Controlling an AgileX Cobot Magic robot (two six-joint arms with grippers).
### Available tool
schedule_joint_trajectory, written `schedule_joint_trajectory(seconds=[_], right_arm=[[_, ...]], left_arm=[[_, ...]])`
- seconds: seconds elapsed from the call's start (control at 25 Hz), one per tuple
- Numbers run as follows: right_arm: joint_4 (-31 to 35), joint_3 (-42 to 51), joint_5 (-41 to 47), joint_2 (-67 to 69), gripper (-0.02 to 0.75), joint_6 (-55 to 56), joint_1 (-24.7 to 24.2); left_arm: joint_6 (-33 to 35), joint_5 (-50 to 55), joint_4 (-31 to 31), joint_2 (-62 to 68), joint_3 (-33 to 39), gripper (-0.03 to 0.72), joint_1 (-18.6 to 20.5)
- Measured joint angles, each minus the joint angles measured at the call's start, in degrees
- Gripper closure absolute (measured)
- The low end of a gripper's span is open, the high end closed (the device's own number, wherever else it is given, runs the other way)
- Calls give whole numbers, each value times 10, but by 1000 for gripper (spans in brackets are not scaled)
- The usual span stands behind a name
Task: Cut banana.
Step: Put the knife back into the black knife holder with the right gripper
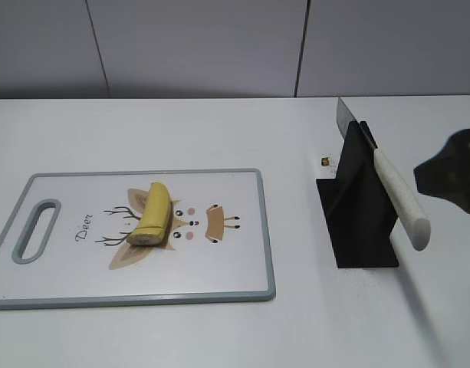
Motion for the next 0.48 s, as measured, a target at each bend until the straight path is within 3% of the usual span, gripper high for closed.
schedule_joint_trajectory(seconds=[0.24,0.48], right_arm=[[95,15,61,-101,131,-159,0],[115,85,117,-223,143,-181,0]], left_arm=[[0,0,0,0,0,153,0],[0,0,0,0,0,153,0]])
